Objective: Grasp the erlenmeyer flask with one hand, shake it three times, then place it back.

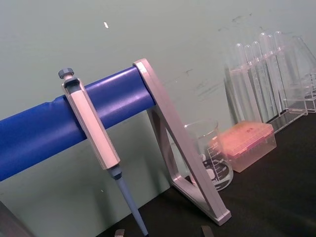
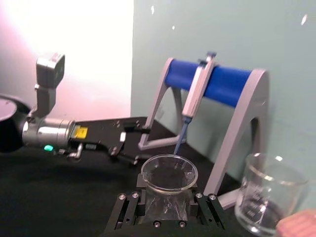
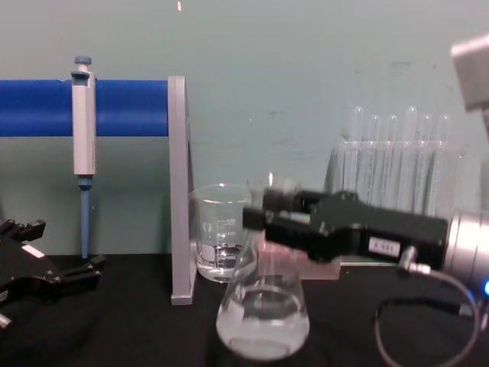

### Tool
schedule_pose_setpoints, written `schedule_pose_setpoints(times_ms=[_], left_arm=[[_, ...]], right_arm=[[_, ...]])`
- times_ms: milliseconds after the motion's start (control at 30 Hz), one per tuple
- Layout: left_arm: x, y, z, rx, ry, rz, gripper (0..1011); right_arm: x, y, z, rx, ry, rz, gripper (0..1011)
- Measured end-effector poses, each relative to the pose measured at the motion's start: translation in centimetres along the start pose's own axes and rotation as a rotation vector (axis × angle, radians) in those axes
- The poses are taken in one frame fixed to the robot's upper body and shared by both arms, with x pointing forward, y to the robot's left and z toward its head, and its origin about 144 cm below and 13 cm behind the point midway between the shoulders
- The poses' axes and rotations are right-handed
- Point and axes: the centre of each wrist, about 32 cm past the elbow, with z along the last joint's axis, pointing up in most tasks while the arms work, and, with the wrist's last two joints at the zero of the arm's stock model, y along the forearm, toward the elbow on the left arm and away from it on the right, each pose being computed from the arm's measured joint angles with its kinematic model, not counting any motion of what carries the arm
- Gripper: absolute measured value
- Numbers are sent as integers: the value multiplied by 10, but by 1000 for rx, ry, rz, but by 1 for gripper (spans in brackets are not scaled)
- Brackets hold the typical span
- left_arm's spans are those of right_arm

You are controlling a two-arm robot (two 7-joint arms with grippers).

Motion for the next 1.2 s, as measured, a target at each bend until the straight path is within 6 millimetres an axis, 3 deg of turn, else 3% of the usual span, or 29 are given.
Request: schedule_pose_setpoints(times_ms=[467,867,1200], left_arm=[[0,0,0,0,0,0,1001],[0,0,0,0,0,0,1001],[0,0,0,0,0,0,1001]], right_arm=[[1,-9,30,61,-42,-133,457],[-1,-8,34,75,-38,-140,457],[-12,10,35,93,-25,-19,457]])
